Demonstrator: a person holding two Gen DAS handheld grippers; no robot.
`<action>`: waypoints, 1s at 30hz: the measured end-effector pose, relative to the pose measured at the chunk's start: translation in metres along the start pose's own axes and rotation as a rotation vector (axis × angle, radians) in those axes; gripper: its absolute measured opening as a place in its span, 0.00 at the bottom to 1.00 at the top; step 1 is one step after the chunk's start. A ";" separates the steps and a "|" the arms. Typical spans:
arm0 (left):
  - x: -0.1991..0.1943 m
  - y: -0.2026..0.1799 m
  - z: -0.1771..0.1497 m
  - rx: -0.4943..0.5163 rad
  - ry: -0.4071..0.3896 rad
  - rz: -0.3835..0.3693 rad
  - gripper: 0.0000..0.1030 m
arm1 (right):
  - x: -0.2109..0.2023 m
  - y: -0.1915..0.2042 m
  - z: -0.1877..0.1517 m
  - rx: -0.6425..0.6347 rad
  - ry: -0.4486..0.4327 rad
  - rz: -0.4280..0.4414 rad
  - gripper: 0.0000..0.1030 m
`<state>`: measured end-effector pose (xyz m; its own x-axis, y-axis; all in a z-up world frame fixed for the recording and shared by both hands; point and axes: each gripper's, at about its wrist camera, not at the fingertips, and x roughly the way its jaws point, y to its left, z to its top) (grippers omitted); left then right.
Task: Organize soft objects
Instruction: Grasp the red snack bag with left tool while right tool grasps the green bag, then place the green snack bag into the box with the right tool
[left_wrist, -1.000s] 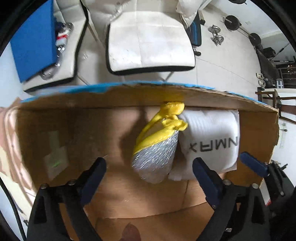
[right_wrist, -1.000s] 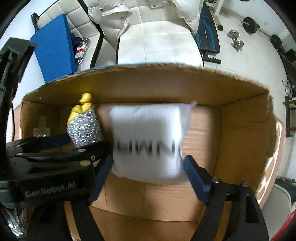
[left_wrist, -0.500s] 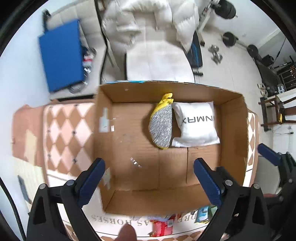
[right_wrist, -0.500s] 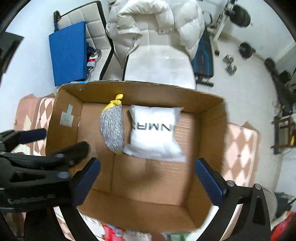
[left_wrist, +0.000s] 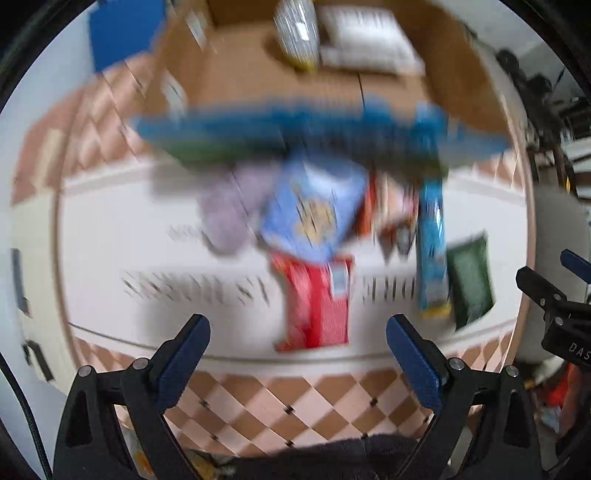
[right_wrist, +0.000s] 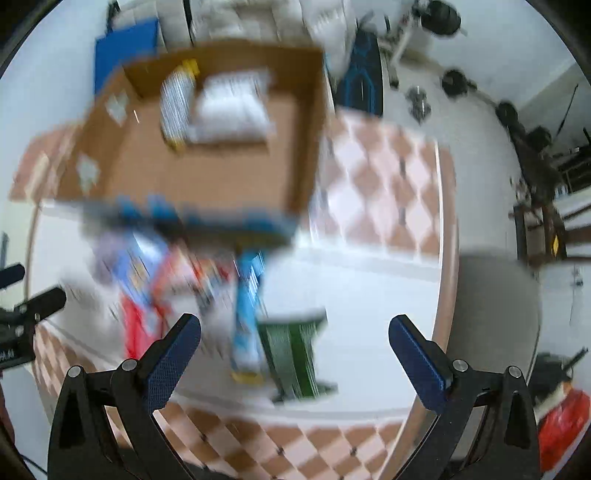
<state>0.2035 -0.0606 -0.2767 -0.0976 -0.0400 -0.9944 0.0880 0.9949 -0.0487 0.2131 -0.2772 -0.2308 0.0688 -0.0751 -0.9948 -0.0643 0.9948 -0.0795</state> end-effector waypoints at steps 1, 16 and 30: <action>0.013 -0.005 -0.004 0.004 0.021 0.000 0.95 | 0.013 -0.003 -0.010 0.003 0.029 -0.002 1.00; 0.121 -0.025 -0.009 0.001 0.200 0.024 0.67 | 0.123 -0.003 -0.041 -0.003 0.225 0.027 0.79; 0.005 -0.012 -0.058 -0.054 0.020 -0.066 0.45 | 0.061 -0.036 -0.086 0.098 0.182 0.234 0.30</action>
<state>0.1447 -0.0671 -0.2754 -0.1208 -0.1046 -0.9872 0.0273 0.9937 -0.1086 0.1340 -0.3235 -0.2941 -0.1162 0.1545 -0.9811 0.0398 0.9878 0.1508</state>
